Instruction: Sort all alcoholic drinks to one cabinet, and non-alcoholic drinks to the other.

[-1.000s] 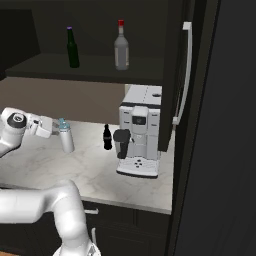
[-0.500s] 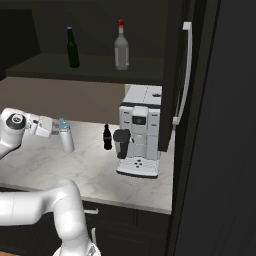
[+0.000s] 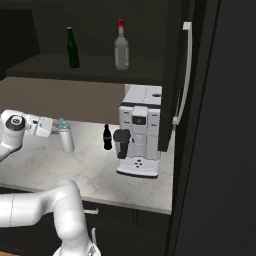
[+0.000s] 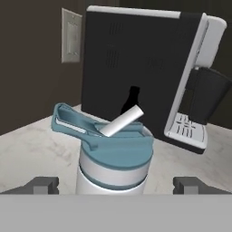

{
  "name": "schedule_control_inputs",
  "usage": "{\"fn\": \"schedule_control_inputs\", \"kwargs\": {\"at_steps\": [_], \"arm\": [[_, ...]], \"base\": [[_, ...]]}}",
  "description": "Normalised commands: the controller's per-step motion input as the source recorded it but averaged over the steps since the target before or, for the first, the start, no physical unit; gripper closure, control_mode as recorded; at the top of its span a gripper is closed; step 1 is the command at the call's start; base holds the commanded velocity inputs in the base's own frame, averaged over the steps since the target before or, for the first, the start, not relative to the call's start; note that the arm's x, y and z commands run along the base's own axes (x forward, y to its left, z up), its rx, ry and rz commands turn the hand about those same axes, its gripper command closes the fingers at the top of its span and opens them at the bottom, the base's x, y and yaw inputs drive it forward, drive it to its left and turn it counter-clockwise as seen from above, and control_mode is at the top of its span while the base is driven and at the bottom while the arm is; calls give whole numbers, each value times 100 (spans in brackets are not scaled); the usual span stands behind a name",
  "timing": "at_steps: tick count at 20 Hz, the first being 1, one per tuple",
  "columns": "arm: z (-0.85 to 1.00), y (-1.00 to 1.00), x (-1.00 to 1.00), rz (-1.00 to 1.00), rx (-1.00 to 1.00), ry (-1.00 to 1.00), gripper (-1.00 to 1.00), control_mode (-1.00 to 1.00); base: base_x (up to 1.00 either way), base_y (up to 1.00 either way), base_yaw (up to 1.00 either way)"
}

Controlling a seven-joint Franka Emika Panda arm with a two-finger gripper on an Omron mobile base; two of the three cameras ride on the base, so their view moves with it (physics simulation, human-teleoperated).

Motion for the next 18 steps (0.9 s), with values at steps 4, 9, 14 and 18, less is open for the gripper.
{"fn": "schedule_control_inputs", "kwargs": {"at_steps": [4, 9, 14, 18], "arm": [[0, -11, 0, 0, -3, 0, -100, -100], [0, -3, 5, 0, -1, 0, -100, -100], [0, 0, 11, 0, 0, 0, -100, -100], [0, -5, 2, 0, -1, 0, -100, -100]], "base": [[0, 0, 0], [0, 0, 0], [0, 0, 0], [0, 0, 0]]}}
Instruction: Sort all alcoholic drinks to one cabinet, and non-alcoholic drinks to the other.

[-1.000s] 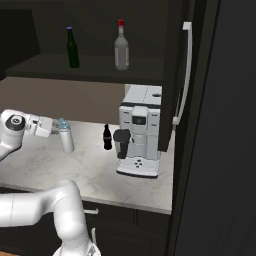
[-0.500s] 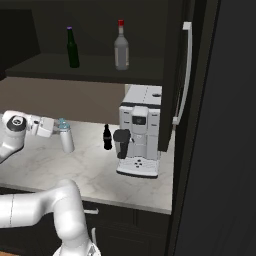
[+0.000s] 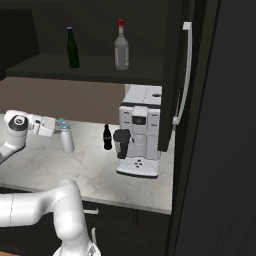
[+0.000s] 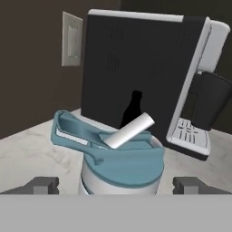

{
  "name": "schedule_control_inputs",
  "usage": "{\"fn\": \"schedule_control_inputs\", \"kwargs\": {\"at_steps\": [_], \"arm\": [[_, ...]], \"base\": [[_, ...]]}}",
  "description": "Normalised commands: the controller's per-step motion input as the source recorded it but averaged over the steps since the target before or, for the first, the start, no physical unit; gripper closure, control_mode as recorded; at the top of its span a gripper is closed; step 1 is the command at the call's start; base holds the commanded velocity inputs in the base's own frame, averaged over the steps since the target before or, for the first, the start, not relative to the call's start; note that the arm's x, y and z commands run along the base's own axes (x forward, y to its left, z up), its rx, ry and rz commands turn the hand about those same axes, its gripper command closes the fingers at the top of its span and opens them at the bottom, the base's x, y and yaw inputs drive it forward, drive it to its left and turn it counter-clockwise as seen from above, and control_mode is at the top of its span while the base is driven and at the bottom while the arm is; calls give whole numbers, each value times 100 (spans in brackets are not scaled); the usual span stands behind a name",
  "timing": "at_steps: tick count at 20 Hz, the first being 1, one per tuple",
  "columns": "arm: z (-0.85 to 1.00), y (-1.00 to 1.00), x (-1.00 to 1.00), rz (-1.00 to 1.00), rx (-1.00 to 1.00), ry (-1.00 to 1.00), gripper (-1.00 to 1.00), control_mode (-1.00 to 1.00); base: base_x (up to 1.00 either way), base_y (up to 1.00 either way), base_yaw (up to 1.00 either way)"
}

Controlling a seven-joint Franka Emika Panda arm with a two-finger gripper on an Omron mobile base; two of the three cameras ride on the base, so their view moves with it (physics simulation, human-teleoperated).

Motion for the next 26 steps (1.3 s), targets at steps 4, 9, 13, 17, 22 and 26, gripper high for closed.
{"fn": "schedule_control_inputs", "kwargs": {"at_steps": [4, 9, 13, 17, 22, 26], "arm": [[0, -10, 0, 0, -2, 0, -100, -100], [-1, -16, 0, 0, -4, 0, -100, -100], [0, -24, 0, 0, -4, 0, -100, -100], [-4, -16, 0, 0, -3, 0, 100, -100], [-1, -5, 0, 0, -1, 0, 100, -100], [21, -8, -10, 0, 0, 0, 100, -100]], "base": [[0, 0, 0], [0, 0, 0], [0, 0, 0], [0, 0, 0], [0, 0, 0], [0, 0, 0]]}}
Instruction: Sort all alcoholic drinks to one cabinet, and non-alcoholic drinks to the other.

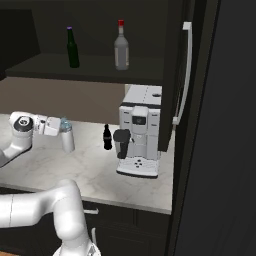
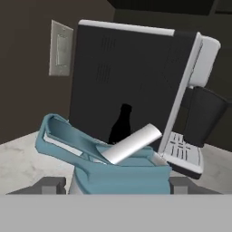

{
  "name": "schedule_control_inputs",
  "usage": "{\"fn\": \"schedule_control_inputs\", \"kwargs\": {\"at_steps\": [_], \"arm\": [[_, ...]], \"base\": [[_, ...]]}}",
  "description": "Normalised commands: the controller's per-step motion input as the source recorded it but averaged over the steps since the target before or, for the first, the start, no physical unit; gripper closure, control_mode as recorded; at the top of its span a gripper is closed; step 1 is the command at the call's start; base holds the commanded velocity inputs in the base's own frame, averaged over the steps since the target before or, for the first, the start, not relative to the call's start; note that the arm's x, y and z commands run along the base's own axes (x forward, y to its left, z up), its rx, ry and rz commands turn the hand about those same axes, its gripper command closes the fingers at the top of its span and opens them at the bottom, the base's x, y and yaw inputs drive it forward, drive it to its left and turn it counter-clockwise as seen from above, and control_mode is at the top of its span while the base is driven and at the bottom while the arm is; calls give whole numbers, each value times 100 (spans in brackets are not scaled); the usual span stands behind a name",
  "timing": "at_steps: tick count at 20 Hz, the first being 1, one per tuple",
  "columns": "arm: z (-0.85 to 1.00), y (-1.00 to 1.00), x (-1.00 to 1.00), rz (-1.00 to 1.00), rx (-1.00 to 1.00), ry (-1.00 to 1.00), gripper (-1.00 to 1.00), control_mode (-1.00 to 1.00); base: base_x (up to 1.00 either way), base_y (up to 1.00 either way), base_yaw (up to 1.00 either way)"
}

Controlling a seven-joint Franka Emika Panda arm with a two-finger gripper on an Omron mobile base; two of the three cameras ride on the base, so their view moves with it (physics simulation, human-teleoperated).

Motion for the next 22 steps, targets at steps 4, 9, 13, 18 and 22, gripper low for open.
{"fn": "schedule_control_inputs", "kwargs": {"at_steps": [4, 9, 13, 18, 22], "arm": [[80, -8, -31, 0, 4, 0, 100, -100], [79, -4, -40, 0, 6, 2, 100, -100], [45, -28, -47, 0, 0, 1, 100, -100], [23, -43, -53, 0, 0, 0, 100, -100], [17, -47, -60, 0, 0, 0, 100, -100]], "base": [[0, 0, 0], [0, 0, 0], [0, 0, 0], [0, 0, 0], [0, 0, 0]]}}
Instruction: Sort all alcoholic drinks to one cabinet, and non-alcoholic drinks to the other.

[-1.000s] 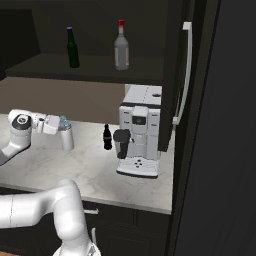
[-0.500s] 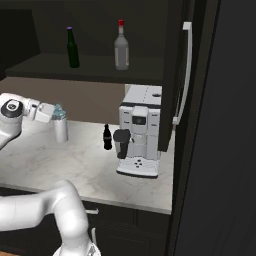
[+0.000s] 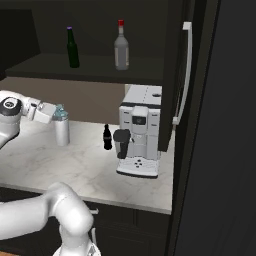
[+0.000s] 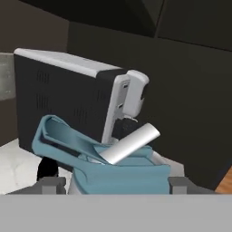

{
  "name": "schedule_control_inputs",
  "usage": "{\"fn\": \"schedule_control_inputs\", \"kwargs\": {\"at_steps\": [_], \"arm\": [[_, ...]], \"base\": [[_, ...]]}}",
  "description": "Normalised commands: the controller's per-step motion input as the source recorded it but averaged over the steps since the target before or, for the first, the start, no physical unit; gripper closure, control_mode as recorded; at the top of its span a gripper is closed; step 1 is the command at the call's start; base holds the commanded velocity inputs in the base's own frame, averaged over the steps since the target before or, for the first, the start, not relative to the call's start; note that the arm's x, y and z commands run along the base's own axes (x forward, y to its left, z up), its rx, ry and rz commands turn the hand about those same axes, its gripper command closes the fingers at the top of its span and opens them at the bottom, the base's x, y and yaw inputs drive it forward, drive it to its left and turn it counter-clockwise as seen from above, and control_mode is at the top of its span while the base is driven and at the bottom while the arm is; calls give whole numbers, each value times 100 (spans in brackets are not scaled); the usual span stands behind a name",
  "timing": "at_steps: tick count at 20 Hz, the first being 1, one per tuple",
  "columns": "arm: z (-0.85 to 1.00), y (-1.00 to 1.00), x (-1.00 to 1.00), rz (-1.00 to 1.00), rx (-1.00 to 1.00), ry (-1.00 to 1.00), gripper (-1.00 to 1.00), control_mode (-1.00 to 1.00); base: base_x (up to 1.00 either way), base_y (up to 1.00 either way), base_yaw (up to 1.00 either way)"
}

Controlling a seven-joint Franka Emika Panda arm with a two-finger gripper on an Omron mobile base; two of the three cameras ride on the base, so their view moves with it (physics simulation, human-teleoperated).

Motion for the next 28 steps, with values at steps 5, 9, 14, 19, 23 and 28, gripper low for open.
{"fn": "schedule_control_inputs", "kwargs": {"at_steps": [5, 9, 14, 19, 23, 28], "arm": [[27, -45, -70, 1, 0, 0, 100, -100], [53, -33, -61, 5, 0, 0, 100, -100], [65, -23, -56, 10, 3, 5, 100, -100], [54, -20, -51, 17, 5, 11, 100, -100], [52, -13, -39, 23, 7, 11, 100, -100], [57, -8, -30, 27, 9, 12, 100, -100]], "base": [[0, 0, 0], [0, 0, 0], [0, 0, 0], [0, 0, 0], [0, 0, 0], [0, 0, 0]]}}
